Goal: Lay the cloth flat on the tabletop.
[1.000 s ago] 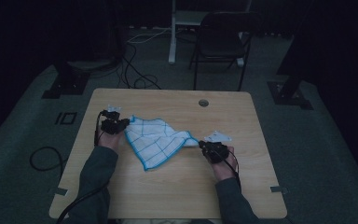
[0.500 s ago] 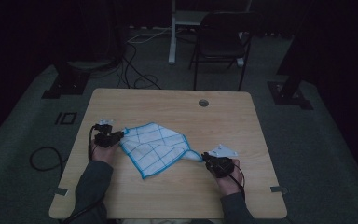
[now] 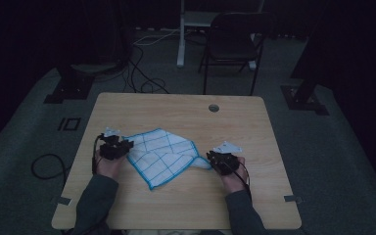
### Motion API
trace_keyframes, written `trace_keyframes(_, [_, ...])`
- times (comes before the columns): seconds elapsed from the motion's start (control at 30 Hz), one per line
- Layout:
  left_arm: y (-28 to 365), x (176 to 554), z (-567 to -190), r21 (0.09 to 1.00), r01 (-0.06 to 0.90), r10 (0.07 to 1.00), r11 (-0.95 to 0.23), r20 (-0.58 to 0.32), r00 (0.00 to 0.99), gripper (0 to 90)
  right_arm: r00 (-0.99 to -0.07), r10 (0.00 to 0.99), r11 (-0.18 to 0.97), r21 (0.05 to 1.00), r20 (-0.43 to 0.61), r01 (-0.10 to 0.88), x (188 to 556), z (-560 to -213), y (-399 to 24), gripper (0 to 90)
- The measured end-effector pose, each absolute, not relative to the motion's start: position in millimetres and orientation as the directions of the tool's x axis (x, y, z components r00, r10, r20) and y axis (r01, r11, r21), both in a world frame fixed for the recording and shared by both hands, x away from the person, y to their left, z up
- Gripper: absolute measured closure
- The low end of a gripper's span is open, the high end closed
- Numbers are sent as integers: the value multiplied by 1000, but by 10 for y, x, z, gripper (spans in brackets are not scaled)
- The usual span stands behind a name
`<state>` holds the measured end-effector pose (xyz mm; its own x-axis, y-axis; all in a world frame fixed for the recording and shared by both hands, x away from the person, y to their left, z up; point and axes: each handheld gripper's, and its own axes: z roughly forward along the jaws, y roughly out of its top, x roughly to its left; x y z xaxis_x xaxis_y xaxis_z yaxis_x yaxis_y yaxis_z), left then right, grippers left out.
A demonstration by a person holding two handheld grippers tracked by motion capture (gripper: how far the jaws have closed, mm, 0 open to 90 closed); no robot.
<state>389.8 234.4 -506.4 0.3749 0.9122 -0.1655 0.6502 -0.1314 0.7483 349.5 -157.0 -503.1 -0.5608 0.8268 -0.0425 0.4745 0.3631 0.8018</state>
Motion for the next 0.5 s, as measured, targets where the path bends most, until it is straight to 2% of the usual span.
trace_keyframes(0.07, [2278,3864,-5067,749,646,904,-149,-162,396,708,-561,827,357,802,-33,478,3534,-5026,-1550,805])
trace_keyframes(0.1, [2083,3750,-5086,749,633,878,-194,-156,453,709,-571,820,355,807,-26,471,3604,-5016,-1512,807])
trace_keyframes(0.27, [1721,3477,-5179,739,618,822,-270,-157,547,727,-592,806,351,806,-2,476,3756,-5045,-1415,819])
trace_keyframes(0.5, [1495,3257,-5282,709,617,777,-342,-155,610,772,-649,761,404,785,-3,470,4003,-5143,-1221,820])
